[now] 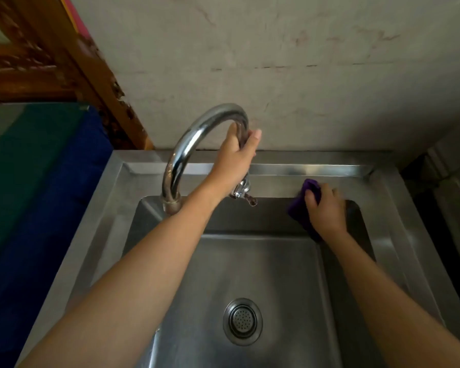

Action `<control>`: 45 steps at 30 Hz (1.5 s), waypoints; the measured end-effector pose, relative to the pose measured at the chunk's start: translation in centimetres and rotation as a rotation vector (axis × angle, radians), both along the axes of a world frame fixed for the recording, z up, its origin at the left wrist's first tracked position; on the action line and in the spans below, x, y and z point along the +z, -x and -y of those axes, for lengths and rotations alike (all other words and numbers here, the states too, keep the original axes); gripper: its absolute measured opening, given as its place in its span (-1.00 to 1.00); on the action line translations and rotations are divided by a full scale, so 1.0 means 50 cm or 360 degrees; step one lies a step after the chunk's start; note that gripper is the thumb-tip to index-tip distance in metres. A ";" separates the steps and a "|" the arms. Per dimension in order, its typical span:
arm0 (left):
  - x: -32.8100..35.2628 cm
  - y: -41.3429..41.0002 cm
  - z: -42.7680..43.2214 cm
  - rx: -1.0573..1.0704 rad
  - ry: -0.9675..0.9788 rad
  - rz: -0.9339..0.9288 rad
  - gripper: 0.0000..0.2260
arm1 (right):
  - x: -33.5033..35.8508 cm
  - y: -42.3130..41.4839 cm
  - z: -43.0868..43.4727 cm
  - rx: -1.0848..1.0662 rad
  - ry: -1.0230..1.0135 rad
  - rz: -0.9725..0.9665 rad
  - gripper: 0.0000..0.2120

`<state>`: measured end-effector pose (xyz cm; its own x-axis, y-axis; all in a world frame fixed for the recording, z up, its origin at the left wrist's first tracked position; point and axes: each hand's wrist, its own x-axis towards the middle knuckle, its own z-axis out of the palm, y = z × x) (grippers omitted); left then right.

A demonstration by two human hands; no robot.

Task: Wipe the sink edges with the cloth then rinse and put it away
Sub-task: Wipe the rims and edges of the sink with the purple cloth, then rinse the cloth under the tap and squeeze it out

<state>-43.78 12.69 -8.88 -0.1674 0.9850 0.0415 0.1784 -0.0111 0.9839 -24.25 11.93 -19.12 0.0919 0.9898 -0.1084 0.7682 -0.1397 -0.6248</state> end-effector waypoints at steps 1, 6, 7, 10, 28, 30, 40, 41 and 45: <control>-0.003 0.000 0.004 -0.0026 0.0004 -0.0002 -0.94 | 0.009 0.019 0.010 -0.0020 0.0063 -0.0317 -0.78; -0.048 0.046 0.050 -0.0190 0.0141 -0.0001 -0.61 | 0.054 0.111 0.079 -0.0096 0.0329 -0.1052 -0.83; -0.057 0.057 0.068 -0.0173 0.0143 0.0040 -0.57 | 0.055 0.127 0.092 -0.0154 0.0382 -0.1169 -0.81; -0.107 0.087 0.139 -0.0053 0.0292 0.0272 -0.61 | 0.043 0.175 0.130 -0.0401 0.0539 -0.1470 -0.76; -0.335 0.185 0.278 0.0363 0.1123 0.1692 -0.58 | 0.054 0.230 0.111 -0.0349 0.0421 -0.0824 -0.60; -0.347 0.190 0.279 0.0380 0.1095 0.1754 -0.51 | 0.071 0.236 0.084 -0.0260 0.0486 -0.0821 -0.56; -0.371 0.217 0.287 0.0223 0.0923 0.1821 -0.50 | 0.057 0.250 0.050 -0.0075 0.0712 -0.0946 -0.58; -0.376 0.219 0.287 0.0210 0.0927 0.1783 -0.47 | 0.057 0.250 0.052 -0.0071 0.0690 -0.0956 -0.58; -0.390 0.219 0.287 0.0186 0.0954 0.1710 -0.40 | 0.059 0.261 0.057 -0.0158 0.0610 -0.0942 -0.60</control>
